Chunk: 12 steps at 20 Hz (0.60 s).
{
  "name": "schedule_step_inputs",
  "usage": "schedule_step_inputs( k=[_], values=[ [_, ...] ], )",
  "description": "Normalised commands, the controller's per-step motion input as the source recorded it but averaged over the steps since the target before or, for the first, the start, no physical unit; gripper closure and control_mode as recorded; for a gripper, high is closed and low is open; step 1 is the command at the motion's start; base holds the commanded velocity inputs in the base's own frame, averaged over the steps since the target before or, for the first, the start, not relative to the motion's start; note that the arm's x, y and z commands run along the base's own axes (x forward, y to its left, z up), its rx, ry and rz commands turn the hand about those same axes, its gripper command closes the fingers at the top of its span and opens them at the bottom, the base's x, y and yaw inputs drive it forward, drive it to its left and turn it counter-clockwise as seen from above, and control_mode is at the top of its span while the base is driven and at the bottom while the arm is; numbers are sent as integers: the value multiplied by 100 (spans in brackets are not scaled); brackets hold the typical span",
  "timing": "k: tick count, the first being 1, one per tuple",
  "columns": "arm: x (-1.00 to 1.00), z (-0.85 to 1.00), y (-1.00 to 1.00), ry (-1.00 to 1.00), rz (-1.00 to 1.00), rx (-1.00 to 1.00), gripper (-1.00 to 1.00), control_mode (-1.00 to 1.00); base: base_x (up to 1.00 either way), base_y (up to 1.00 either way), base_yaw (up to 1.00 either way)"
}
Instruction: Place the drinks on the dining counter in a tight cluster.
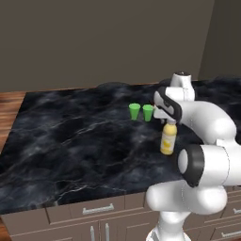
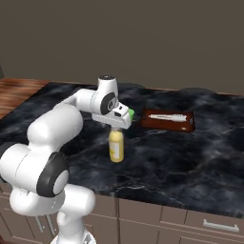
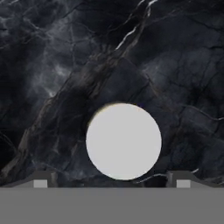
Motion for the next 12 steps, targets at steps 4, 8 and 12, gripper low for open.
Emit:
schedule_step_inputs(
  k=[4,8,12],
  values=[
    [-32,-2,15,0,0,0,-100,-100,0,0,0],
    [-49,-3,7,-6,0,-3,-100,-100,0,0,0],
    [-61,0,9,-15,0,-2,-100,-100,0,0,0]
  ],
)
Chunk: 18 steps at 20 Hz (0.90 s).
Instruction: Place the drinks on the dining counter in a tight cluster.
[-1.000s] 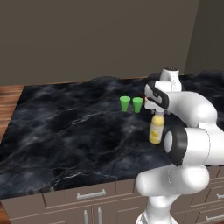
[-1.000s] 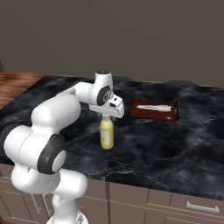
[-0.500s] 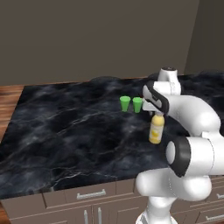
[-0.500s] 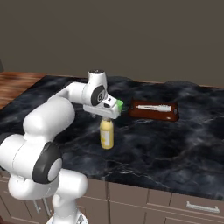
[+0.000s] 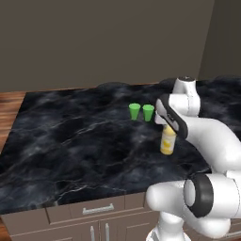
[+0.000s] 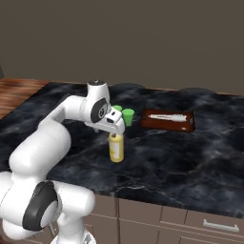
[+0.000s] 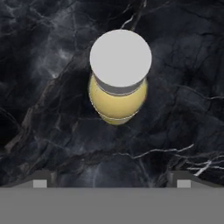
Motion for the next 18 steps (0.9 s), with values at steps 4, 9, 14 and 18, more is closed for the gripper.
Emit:
schedule_step_inputs(
  k=[4,9,14,18],
  values=[
    [-54,0,12,-8,0,0,-100,-100,0,0,0],
    [-37,0,16,0,0,1,-100,-100,0,0,0],
    [-31,1,17,0,0,2,-100,-100,0,0,0],
    [-4,1,1,0,0,2,-100,-100,0,0,0]
  ],
)
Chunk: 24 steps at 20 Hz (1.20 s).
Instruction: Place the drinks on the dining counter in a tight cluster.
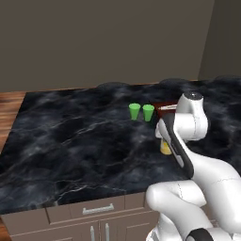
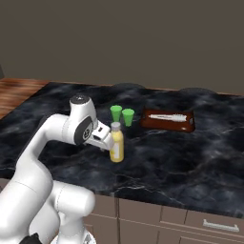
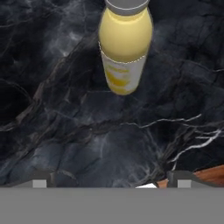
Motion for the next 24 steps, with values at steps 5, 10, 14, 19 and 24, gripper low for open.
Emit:
schedule_step_inputs(
  k=[5,10,14,19,24],
  values=[
    [0,0,0,0,0,0,-100,-100,0,0,0],
    [-9,0,3,0,0,2,-100,100,-37,10,1],
    [0,0,0,0,0,0,-100,100,-80,21,11],
    [0,0,0,0,0,0,-100,100,-62,24,41],
    [0,0,0,0,0,0,-100,100,-14,20,94]
  ],
)
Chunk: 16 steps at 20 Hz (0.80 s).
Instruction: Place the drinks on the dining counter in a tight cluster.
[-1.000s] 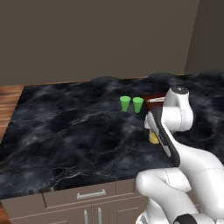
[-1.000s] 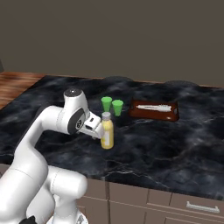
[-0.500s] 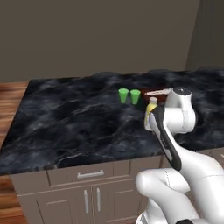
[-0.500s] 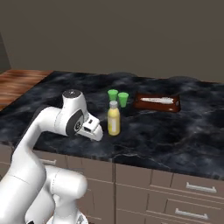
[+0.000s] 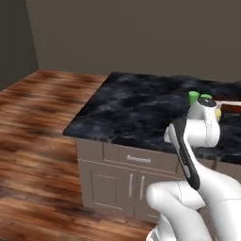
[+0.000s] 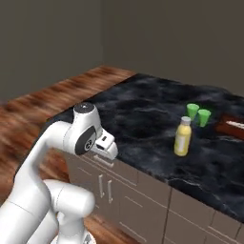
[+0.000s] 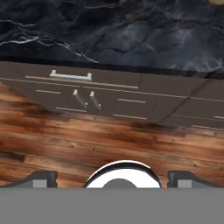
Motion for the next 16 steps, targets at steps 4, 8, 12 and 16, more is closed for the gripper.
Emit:
schedule_step_inputs(
  k=[4,8,12,16],
  values=[
    [0,0,0,0,0,0,-100,100,-3,10,100],
    [0,0,0,0,0,0,-100,100,-1,3,100],
    [0,0,0,0,0,0,-100,100,0,1,100],
    [0,0,0,0,0,0,-100,100,0,1,100]
  ],
)
